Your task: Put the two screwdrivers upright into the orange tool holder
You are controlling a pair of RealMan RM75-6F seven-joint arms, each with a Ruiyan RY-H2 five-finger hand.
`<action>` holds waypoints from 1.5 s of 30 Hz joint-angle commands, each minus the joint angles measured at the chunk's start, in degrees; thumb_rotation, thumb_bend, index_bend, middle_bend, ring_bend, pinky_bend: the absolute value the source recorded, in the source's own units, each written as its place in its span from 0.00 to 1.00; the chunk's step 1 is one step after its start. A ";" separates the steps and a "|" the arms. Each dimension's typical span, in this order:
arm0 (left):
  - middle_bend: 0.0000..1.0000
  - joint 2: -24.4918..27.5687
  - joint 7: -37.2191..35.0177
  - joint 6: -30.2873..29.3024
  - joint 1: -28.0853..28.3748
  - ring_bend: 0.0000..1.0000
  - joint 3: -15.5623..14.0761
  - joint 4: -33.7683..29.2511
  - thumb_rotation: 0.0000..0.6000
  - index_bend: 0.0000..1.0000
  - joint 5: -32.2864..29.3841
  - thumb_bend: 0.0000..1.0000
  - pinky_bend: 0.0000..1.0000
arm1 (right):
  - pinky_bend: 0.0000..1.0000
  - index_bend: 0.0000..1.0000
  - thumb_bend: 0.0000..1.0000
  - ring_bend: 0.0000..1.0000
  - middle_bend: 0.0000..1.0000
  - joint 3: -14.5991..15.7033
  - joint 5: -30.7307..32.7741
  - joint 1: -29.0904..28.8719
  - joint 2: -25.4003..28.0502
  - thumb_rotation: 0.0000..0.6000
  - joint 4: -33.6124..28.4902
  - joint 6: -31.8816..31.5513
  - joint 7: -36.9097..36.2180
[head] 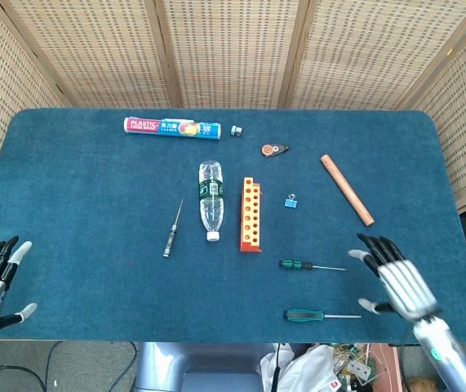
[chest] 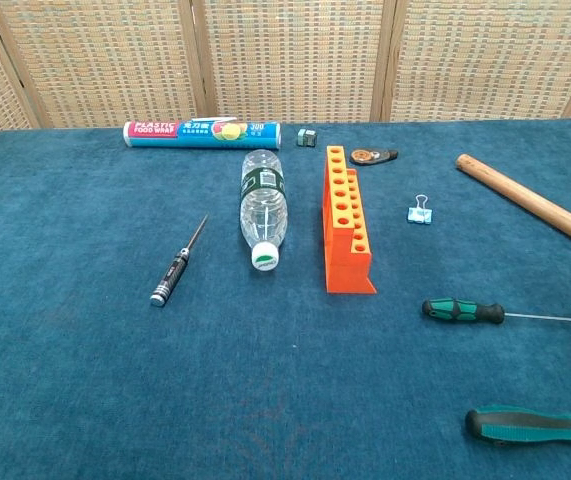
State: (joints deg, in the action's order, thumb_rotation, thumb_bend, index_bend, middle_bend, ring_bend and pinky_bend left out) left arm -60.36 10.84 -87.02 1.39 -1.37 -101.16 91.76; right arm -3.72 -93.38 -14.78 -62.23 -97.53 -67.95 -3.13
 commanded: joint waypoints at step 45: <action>0.00 0.80 -2.10 3.69 2.03 0.00 0.83 -0.22 1.00 0.00 -4.43 0.00 0.00 | 0.00 0.44 0.22 0.00 0.00 -3.43 36.58 -20.90 -26.31 1.00 10.90 15.41 29.79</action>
State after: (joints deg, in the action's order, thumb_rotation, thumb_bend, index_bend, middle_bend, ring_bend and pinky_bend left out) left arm -59.56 8.74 -83.35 3.43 -0.54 -101.38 87.33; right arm -7.18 -56.77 -35.65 -88.52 -86.66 -52.52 26.70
